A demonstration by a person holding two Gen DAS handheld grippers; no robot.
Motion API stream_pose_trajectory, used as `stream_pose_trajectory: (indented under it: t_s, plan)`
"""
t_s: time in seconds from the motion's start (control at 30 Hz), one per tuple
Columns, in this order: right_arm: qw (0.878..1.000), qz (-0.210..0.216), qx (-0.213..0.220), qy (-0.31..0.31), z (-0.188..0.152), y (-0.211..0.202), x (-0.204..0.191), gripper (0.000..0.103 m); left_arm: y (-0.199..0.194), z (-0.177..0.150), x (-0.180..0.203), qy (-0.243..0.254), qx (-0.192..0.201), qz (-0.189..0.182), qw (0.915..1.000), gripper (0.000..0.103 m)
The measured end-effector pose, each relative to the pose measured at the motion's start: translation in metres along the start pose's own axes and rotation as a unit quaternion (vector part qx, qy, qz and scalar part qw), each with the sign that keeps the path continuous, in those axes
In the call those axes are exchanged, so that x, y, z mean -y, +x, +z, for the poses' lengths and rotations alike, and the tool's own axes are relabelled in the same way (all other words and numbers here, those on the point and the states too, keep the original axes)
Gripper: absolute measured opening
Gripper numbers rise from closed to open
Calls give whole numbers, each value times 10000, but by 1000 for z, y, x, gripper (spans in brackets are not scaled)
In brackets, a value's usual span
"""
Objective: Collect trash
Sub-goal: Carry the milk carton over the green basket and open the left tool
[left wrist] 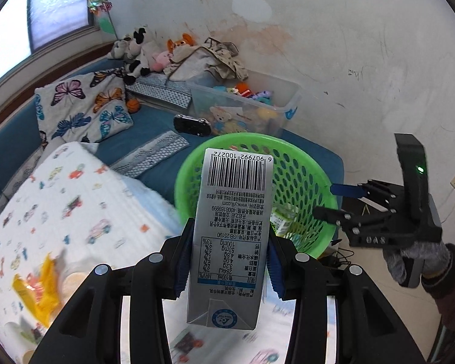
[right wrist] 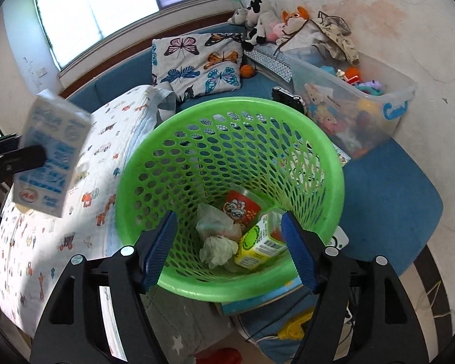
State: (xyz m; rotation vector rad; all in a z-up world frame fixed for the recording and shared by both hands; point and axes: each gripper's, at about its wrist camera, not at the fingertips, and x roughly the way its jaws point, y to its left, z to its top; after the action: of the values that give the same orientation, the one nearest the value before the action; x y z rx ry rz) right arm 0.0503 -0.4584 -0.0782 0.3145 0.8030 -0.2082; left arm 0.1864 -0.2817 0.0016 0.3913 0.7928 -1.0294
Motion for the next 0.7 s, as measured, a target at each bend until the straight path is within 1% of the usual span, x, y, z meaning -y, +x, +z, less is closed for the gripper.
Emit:
stream_pose_trajectory:
  t_s: [0.17,0.2,0.3,0.47,0.57,0.7]
  plan:
    - [10000,51,-5,31,-6,-4,6,75,32,10,15,-62,-174,-29,9998,41]
    - [10000,59,-18,34,-8,-4,8,75,39,12,17,-113,-230,-81,9996,41]
    - [10000,22,-40,-2,-12,-4,9,75,53,17,24,-123,-289,-52,9995,41]
    - [10000,31,-29,9,-13,-7,12,76,67,23,30,-184,-361,-52,9992,42]
    - [10000,31,-4,19,-14,-8,14,78,75,25,31,-273,-423,-80,9987,42]
    - [10000,29,-6,17,-14,-9,17,79,87,28,31,-390,-519,-78,9979,42]
